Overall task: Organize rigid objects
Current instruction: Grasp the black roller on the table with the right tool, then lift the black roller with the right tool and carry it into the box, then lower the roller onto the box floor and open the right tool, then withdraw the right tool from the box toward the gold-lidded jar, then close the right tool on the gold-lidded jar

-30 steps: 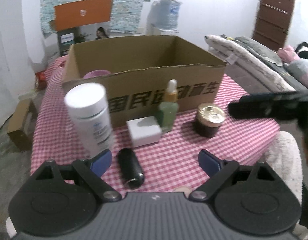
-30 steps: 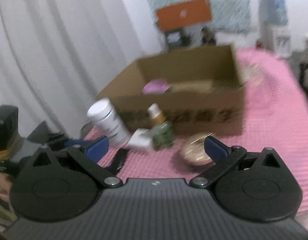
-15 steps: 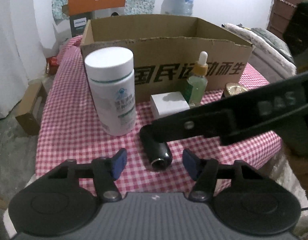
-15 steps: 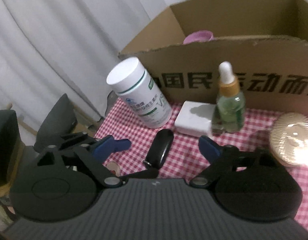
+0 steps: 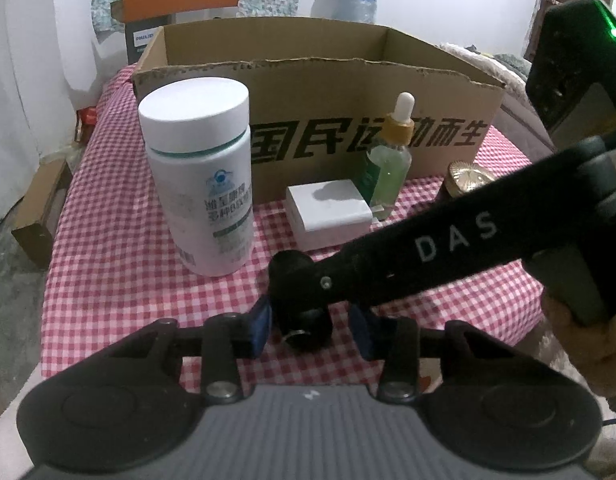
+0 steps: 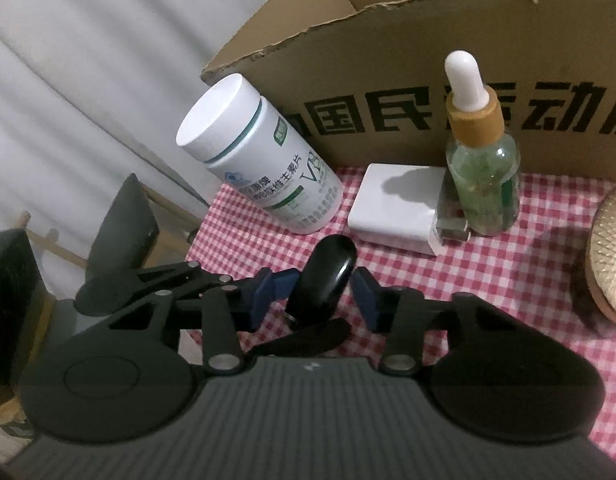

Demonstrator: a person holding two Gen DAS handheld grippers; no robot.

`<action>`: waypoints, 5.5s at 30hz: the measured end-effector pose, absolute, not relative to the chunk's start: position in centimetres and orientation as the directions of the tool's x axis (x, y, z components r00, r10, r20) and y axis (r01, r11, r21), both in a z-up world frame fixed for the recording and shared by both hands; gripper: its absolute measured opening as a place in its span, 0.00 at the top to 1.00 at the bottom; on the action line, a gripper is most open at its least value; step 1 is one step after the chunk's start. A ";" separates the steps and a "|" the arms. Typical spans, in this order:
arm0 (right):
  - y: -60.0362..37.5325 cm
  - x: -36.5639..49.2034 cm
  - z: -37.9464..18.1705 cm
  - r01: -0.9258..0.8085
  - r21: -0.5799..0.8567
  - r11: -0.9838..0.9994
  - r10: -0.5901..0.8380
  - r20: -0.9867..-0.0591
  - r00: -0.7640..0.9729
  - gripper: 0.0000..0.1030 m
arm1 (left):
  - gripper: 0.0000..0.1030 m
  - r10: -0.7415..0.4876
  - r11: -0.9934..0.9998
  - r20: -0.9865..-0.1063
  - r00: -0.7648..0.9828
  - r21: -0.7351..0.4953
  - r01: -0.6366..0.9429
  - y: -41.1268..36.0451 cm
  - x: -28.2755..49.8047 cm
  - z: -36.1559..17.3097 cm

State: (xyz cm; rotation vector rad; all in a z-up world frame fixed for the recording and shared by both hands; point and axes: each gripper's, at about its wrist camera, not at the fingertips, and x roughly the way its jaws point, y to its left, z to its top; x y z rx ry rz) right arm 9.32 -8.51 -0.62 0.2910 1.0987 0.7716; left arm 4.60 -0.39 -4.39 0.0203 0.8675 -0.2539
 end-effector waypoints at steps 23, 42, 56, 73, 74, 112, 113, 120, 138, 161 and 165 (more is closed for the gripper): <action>-11.8 10.0 -3.4 -0.250 0.754 0.607 0.794 -0.570 0.210 0.79 | 0.69 -0.199 0.979 -0.743 0.639 -0.126 0.159 1.3 4.8 -4.1; -14.4 6.9 4.5 -0.378 0.730 0.569 0.819 -0.463 0.340 0.80 | 0.69 -0.194 0.977 -0.623 0.758 -0.056 0.204 0.2 2.0 3.0; -17.1 15.2 12.7 -0.439 0.688 0.578 0.808 -0.408 0.425 0.78 | 0.69 -0.239 0.960 -0.629 0.740 -0.040 0.277 -2.8 12.7 10.0; -16.8 27.6 4.0 -0.197 0.717 0.669 0.744 -0.648 0.164 0.78 | 0.69 -0.218 0.974 -0.873 0.436 -0.164 0.158 -2.9 25.4 1.3; -16.6 27.9 3.7 -0.192 0.711 0.676 0.736 -0.659 0.151 0.78 | 0.69 -0.210 0.976 -0.881 0.425 -0.160 0.151 -2.9 25.7 0.9; -26.7 6.9 14.5 -0.373 0.467 0.802 0.573 -0.424 0.701 0.03 | 0.11 -0.322 0.927 -0.629 0.708 -0.058 0.370 -6.2 9.7 8.5; -27.0 6.0 14.2 -0.356 0.459 0.814 0.554 -0.426 0.716 0.01 | 0.11 -0.325 0.924 -0.626 0.708 -0.053 0.378 -6.3 9.0 8.1; -26.2 2.0 12.1 -0.196 0.256 0.946 0.304 -0.501 0.810 0.01 | 0.11 -0.372 0.903 -0.666 0.647 -0.097 0.418 -7.2 7.1 3.9; -23.7 1.0 9.3 -0.233 -0.007 0.973 0.190 -0.551 0.813 0.01 | 0.00 -0.430 0.882 -0.679 0.595 -0.176 0.437 -6.2 6.8 0.0; -25.4 4.8 3.6 -0.227 0.311 0.923 0.376 -0.599 0.707 0.01 | 0.06 -0.424 0.818 -0.691 0.586 -0.014 0.575 -11.0 7.1 -4.8; -26.0 6.1 2.8 -0.223 0.402 0.888 0.439 -0.593 0.675 0.06 | 0.14 -0.405 0.816 -0.694 0.595 0.018 0.577 -11.8 7.5 -5.5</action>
